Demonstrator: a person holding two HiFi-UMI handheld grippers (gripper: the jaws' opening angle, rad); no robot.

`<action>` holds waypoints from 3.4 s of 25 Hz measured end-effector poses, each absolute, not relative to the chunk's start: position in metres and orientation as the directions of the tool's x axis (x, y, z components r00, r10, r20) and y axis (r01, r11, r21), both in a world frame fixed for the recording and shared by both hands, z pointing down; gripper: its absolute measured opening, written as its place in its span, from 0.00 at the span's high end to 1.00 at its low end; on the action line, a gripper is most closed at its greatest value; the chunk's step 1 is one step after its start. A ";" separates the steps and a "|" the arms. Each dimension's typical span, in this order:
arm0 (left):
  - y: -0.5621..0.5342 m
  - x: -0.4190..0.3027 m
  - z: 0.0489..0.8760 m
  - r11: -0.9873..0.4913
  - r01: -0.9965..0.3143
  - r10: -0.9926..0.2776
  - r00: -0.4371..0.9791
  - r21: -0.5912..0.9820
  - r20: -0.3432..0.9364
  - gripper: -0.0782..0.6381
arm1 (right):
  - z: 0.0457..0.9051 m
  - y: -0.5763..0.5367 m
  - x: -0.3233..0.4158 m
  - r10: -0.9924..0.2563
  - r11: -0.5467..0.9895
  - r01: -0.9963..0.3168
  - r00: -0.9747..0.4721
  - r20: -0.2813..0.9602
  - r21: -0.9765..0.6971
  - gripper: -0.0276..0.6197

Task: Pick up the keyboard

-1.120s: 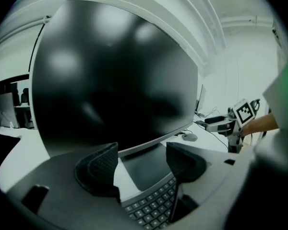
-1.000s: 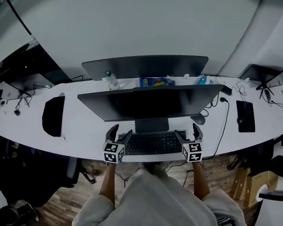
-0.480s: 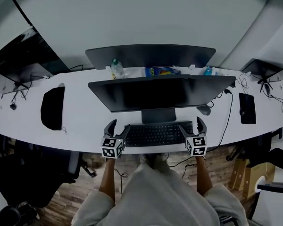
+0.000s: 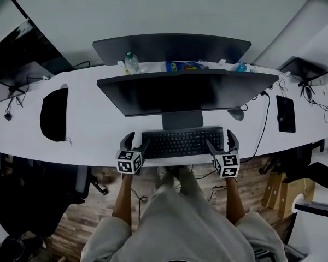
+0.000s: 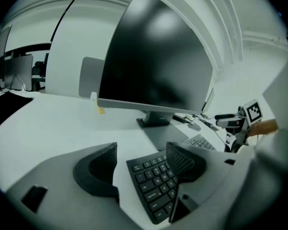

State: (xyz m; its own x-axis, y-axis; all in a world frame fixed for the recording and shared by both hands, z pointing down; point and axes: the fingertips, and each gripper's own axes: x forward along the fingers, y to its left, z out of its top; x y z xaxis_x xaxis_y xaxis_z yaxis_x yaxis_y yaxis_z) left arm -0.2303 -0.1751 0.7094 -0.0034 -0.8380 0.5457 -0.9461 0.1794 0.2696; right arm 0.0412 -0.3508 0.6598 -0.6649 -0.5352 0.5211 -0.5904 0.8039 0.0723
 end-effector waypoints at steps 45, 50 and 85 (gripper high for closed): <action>-0.205 -0.214 0.786 0.401 -0.845 -0.742 -0.073 0.353 0.666 0.42 | 0.702 -0.404 0.081 -0.461 0.822 -0.570 -0.668 0.585 -0.003 0.29; -0.207 -0.213 0.786 0.404 -0.847 -0.740 -0.080 0.346 0.668 0.42 | 0.726 -0.409 0.084 -0.429 0.800 -0.594 -0.661 0.615 -0.081 0.29; -0.206 -0.211 0.788 0.403 -0.848 -0.741 -0.082 0.344 0.667 0.42 | 0.800 -0.381 0.077 -0.267 0.742 -0.608 -0.656 0.706 -0.284 0.39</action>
State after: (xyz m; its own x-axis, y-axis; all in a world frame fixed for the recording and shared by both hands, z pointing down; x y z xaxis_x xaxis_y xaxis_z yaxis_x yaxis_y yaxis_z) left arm -0.2108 -0.2058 0.7884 -0.0819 -0.7408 0.6668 -0.8480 0.4033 0.3439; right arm 0.0773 -0.3808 0.8004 -0.6557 -0.2667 0.7064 -0.6075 0.7418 -0.2839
